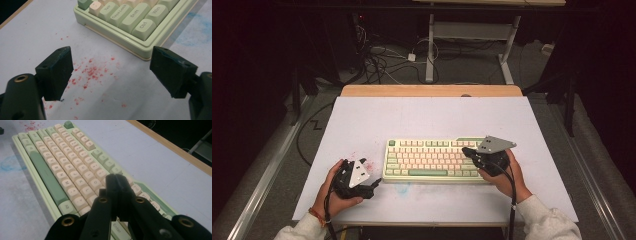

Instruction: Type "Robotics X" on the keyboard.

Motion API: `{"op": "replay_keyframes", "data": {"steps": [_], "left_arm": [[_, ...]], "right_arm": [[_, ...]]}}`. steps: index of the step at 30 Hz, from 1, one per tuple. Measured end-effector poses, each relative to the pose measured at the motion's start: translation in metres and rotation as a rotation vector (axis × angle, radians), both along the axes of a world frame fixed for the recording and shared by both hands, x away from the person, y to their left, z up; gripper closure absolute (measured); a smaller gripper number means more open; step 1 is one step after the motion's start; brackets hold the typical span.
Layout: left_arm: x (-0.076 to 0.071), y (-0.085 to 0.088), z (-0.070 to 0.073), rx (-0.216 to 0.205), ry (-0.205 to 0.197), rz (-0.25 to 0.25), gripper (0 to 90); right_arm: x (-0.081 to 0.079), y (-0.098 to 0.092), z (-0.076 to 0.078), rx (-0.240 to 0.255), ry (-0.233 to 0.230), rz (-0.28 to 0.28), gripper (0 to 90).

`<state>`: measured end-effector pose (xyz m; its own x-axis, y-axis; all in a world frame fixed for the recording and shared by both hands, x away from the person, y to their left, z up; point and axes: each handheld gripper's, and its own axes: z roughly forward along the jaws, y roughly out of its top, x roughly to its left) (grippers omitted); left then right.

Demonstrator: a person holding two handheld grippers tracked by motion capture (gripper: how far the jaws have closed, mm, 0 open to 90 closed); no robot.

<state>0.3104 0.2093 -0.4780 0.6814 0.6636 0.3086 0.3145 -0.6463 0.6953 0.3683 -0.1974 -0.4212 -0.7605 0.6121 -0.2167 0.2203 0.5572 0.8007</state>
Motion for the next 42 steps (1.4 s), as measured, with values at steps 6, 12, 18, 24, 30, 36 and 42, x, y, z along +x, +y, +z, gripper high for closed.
{"op": "replay_keyframes", "data": {"steps": [6,12,18,24,30,36,42], "left_arm": [[0.0,0.0,0.0,0.003,0.003,-0.004,17.7],[0.001,-0.001,-0.001,0.004,0.008,-0.008,17.7],[0.001,-0.001,-0.002,0.007,0.01,-0.013,17.7],[0.0,-0.001,-0.002,0.01,0.011,-0.015,17.7],[0.0,-0.002,-0.002,0.009,0.015,-0.02,17.7],[0.0,-0.002,-0.002,0.011,0.007,-0.009,18.5],[0.0,-0.002,-0.002,0.004,0.015,-0.006,18.5]], "right_arm": [[0.014,0.016,-0.004,-0.015,0.03,0.017,89.8],[0.024,0.032,-0.011,-0.05,0.059,0.015,89.8],[0.03,0.044,-0.021,-0.083,0.091,0.027,89.8],[0.033,0.05,-0.03,-0.109,0.113,0.025,89.8],[0.033,0.051,-0.032,-0.106,0.12,0.02,89.8],[0.031,0.054,-0.037,-0.117,0.123,0.032,89.8],[0.028,0.05,-0.032,-0.082,0.104,0.029,88.5]]}}
